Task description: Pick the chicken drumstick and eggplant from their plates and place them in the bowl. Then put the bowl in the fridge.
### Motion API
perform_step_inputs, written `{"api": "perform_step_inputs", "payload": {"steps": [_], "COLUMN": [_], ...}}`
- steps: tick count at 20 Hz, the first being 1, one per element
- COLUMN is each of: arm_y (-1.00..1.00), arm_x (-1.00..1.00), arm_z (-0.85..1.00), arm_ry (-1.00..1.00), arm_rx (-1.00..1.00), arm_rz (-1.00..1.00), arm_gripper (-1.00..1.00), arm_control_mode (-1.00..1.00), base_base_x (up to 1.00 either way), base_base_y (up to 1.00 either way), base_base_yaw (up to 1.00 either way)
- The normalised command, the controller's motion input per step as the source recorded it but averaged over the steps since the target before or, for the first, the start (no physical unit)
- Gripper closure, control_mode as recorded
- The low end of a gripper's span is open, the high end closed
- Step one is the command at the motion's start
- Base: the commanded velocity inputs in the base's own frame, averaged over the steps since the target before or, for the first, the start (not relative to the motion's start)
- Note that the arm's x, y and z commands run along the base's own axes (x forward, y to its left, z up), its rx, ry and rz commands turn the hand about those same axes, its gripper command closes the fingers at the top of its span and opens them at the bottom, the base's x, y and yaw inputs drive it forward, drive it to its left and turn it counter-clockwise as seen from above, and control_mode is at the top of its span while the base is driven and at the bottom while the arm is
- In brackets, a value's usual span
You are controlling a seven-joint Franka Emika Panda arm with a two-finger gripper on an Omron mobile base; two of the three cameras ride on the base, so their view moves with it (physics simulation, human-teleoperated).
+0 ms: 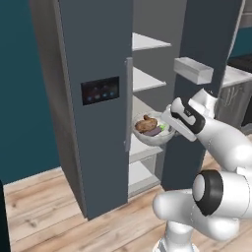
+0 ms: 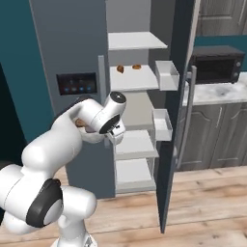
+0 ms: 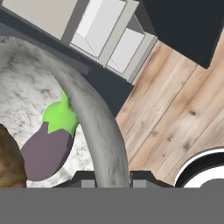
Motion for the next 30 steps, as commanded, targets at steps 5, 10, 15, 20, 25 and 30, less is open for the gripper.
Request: {"api": "perform_step_inputs", "payload": {"steps": [5,10,15,20,25,30], "arm_y": [0.0,0.0,0.0,0.0,0.0,0.0], "arm_x": [0.0,0.0,0.0,0.0,0.0,0.0], "arm_z": [0.0,0.0,0.0,0.0,0.0,0.0], "arm_ry": [0.0,0.0,0.0,0.0,0.0,0.0], "arm_rx": [0.0,0.0,0.0,0.0,0.0,0.0], "arm_rz": [0.0,0.0,0.0,0.0,0.0,0.0], "arm_gripper": [1.0,1.0,1.0,1.0,1.0,1.0], "arm_control_mode": [1.0,1.0,1.0,1.0,1.0,1.0], "base_base_x": [0.49,0.47,0.47,0.39,0.39,0.43], "base_base_y": [0.13,0.08,0.0,-0.03,-0.09,-0.06], "base_base_yaw": [-0.03,-0.13,-0.12,-0.24,-0.2,-0.12]}}
